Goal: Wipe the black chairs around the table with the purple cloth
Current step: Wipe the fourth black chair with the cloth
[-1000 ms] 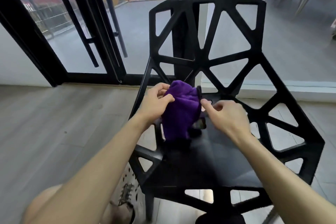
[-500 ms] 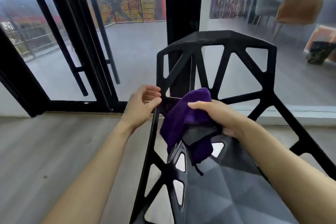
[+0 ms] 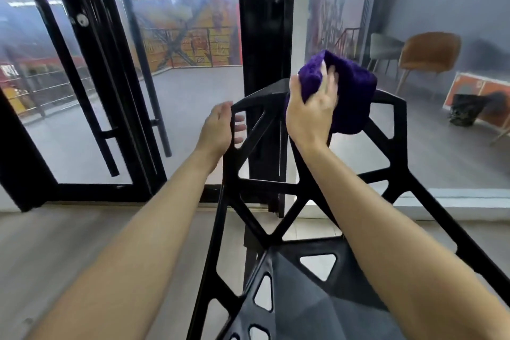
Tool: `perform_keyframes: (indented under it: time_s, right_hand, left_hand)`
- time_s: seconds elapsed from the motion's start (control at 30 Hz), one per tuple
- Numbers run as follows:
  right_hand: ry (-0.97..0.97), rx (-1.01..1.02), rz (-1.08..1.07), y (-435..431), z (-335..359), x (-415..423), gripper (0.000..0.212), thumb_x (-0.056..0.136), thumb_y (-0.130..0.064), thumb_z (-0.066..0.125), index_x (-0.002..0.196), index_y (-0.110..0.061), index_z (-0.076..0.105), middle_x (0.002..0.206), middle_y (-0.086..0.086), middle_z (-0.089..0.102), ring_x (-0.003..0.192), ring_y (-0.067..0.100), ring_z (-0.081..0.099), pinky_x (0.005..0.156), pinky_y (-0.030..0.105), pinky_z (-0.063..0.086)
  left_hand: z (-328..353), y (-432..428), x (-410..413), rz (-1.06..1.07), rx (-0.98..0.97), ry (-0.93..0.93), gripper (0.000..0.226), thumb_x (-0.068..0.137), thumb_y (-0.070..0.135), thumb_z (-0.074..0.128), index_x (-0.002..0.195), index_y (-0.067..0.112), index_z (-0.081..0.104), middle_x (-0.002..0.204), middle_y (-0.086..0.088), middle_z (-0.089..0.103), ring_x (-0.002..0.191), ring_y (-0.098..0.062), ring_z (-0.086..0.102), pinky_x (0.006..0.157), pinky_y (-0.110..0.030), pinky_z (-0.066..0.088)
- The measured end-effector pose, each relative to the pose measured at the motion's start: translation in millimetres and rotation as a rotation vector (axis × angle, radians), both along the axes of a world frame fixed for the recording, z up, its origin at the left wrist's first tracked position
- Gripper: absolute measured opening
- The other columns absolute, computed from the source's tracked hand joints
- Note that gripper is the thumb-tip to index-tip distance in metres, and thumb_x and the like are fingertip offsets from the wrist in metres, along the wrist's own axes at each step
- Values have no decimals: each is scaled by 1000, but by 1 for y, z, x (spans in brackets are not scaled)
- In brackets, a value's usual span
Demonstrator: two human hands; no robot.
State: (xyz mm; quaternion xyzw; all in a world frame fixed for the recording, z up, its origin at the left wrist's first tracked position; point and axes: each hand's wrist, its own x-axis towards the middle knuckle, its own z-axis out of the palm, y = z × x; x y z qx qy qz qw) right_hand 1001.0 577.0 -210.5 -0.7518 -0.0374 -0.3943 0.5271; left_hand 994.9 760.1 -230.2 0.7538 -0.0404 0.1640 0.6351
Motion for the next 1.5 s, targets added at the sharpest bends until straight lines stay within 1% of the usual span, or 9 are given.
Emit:
perform_keyframes:
  time_s: [0.17,0.37,0.6,0.8,1.07,1.17,1.3,1.4,1.5]
  right_hand:
    - [83,-304,-69,14,-26,45,78,112,-61,28,172,-19,3,180,8,-4,166,23,-12,133,53,-5]
    - [-140,-748,-86,-6,-51,58,69,111,-47,42,172,-24,19,181,5,8,167,22,1,134,54,5]
    - [10,-532,-89,-2,-31,56,70,108,-50,35,171,-21,26,180,8,10,167,26,2,134,49,-2]
    - [-222,-805,15,2,-38,58,67,105,-38,55,168,-23,36,177,6,24,165,23,17,135,47,9]
    - [-50,-570,-21,8,-50,47,66,111,-43,38,171,-20,22,180,8,6,167,22,-4,135,49,-3]
    - [-78,-641,145,41,-115,0,68,112,-43,38,173,-24,15,181,3,3,167,17,-3,135,49,9]
    - [35,-502,162,29,-85,13,65,114,-51,34,170,-45,3,174,-2,33,155,24,40,119,43,45]
    - [-14,-404,77,26,-50,45,64,116,-45,32,173,-28,7,181,-4,2,166,12,-3,135,48,9]
    - [-32,-358,139,51,-87,27,65,115,-37,41,173,-23,14,181,-2,0,165,11,-10,135,51,3]
  left_hand:
    - [8,-12,32,99,105,-31,38,111,35,34,107,19,69,75,-2,67,64,-20,53,63,-40,47]
    - [-5,-10,40,183,107,-107,36,108,40,37,95,18,64,70,4,54,64,-20,47,65,-43,41]
    - [-8,-13,45,192,64,-112,35,107,34,38,91,14,62,69,2,52,61,-18,44,61,-38,38]
    - [-7,-10,44,144,-22,-92,32,106,29,42,90,13,64,63,6,50,56,-17,41,56,-35,35]
    - [-3,-14,45,95,-60,-50,30,111,31,37,94,15,56,66,3,42,56,-14,35,52,-32,30]
    - [-2,-11,46,116,7,-57,33,111,32,36,95,13,58,76,0,48,70,-18,42,65,-38,38]
    - [-4,-11,44,119,21,-58,31,111,31,36,91,14,52,83,-2,44,78,-18,38,75,-37,35]
    - [-2,-13,42,122,36,-44,33,112,30,34,86,14,48,83,1,42,76,-16,37,72,-34,34]
    - [-2,-13,44,120,14,-45,34,112,31,36,87,16,55,84,1,52,77,-16,46,74,-33,40]
